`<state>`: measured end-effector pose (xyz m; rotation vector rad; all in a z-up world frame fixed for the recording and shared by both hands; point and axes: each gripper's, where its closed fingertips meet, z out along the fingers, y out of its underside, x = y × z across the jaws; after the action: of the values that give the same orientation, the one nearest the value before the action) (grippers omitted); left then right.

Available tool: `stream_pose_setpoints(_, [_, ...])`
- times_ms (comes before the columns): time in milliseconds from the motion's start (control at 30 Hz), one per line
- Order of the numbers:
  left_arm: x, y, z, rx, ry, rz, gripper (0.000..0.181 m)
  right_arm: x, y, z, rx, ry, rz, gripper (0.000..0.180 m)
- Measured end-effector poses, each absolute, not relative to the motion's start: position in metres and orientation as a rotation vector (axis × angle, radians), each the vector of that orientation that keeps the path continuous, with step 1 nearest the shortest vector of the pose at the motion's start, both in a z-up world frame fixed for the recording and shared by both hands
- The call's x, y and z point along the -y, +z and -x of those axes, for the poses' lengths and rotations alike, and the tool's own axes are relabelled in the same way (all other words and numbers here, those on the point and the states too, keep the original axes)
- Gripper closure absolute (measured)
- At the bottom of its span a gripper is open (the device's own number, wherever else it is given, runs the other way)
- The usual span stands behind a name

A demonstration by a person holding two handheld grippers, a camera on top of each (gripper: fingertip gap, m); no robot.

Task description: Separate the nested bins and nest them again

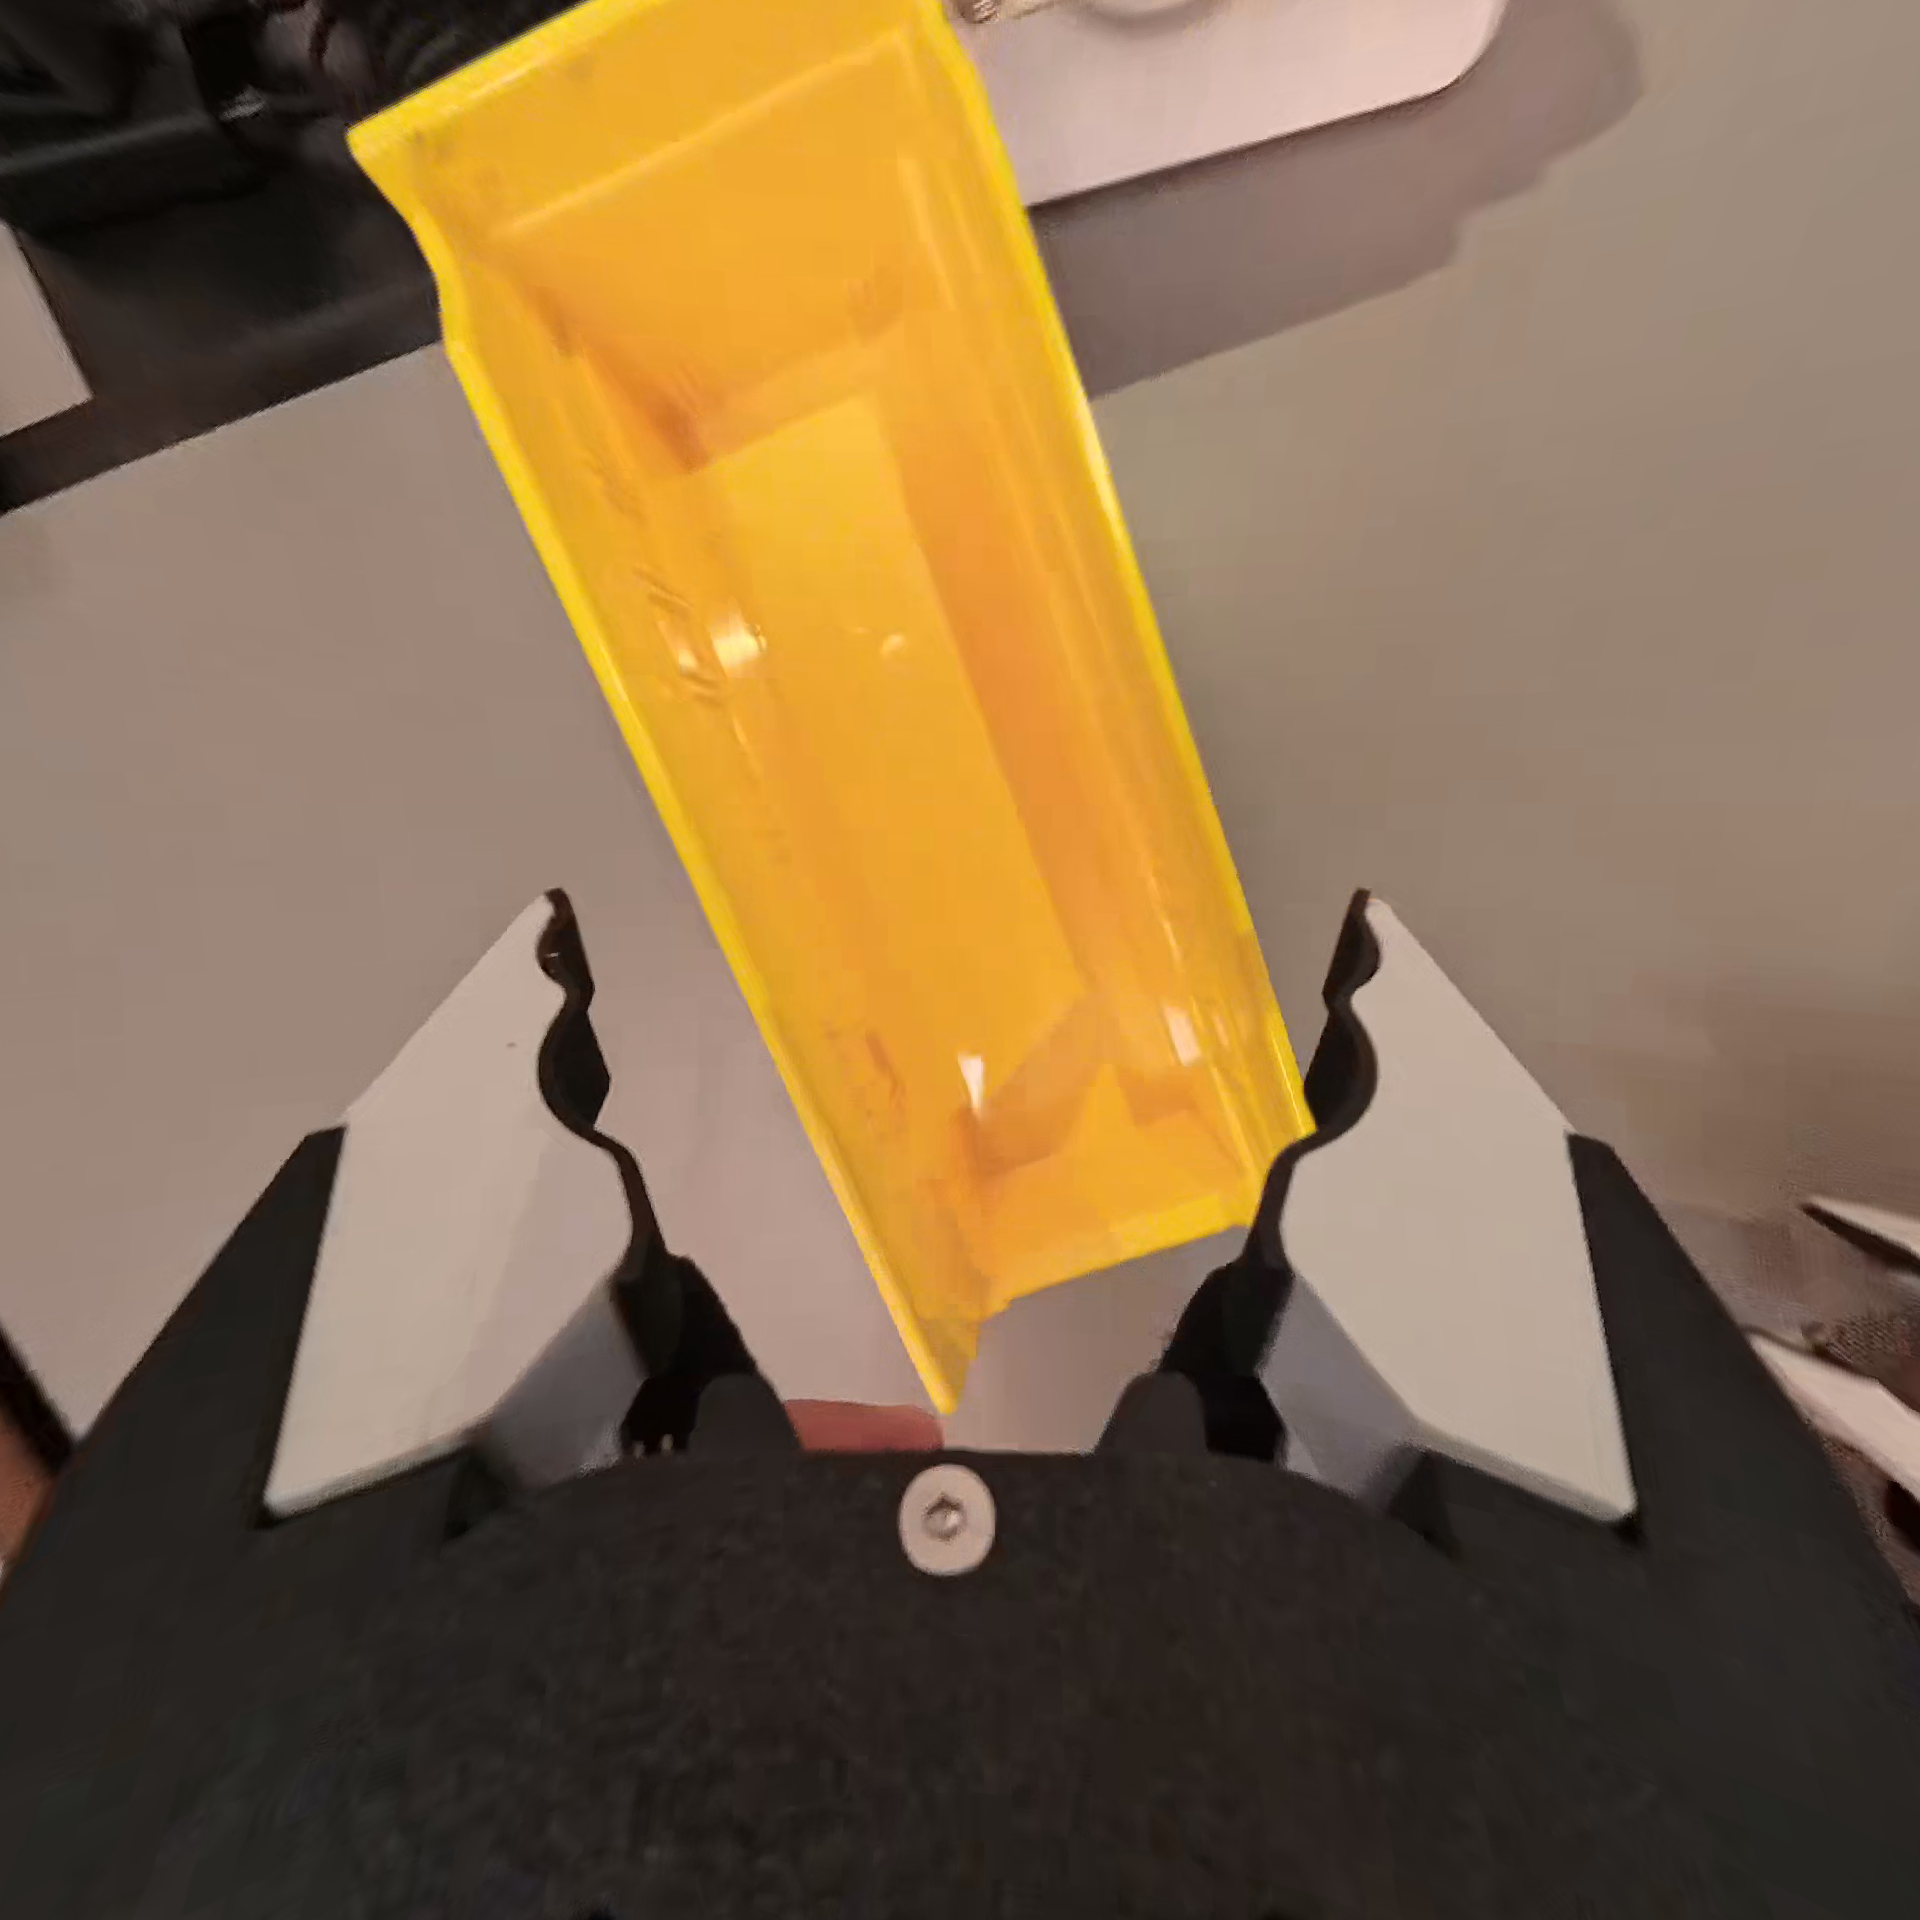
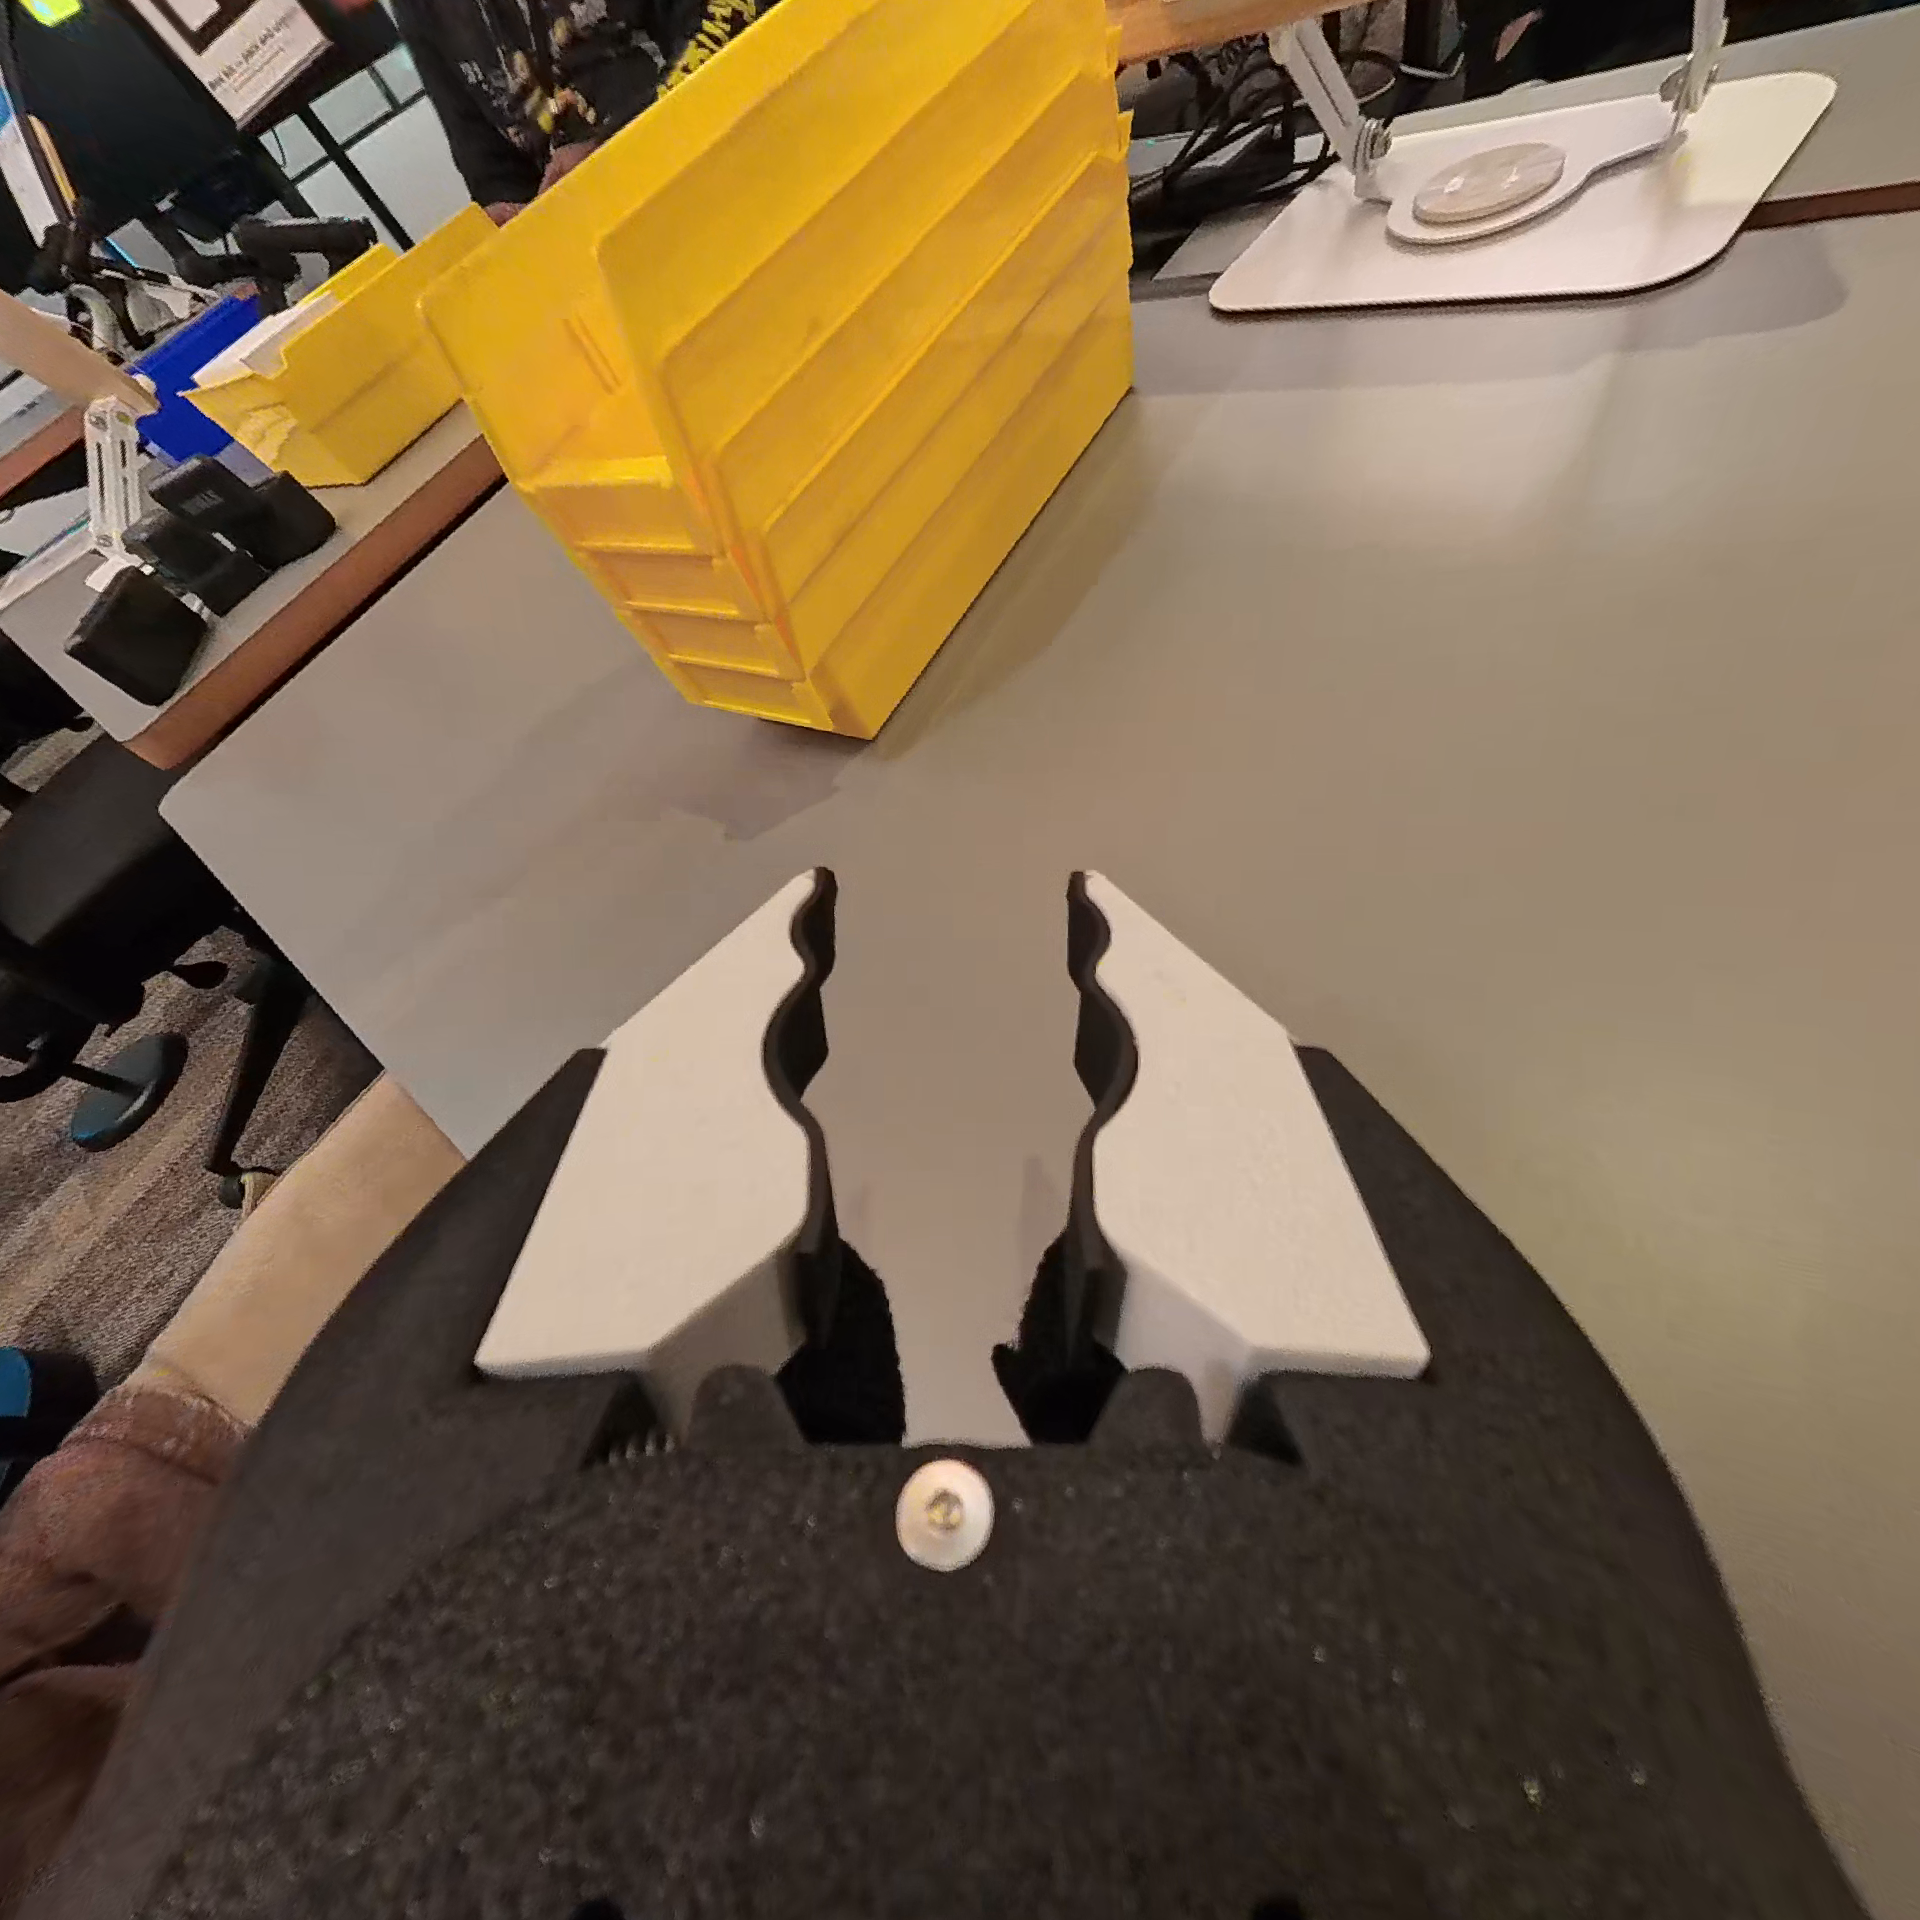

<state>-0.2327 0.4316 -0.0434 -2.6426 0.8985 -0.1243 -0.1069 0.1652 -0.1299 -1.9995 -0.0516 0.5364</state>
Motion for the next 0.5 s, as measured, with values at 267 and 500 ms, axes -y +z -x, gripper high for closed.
stream_pose_setpoints(267, [-0.460,-0.085,0.234,-0.638,0.065,2.895,0.038,-0.159,-0.131,0.090,-0.004,0.549,1.998,0.135])
stream_pose_setpoints(500, [-0.457,-0.086,0.227,-0.601,-0.035,2.965,0.068,-0.157,-0.129,0.088,-0.069,0.643,1.982,0.135])
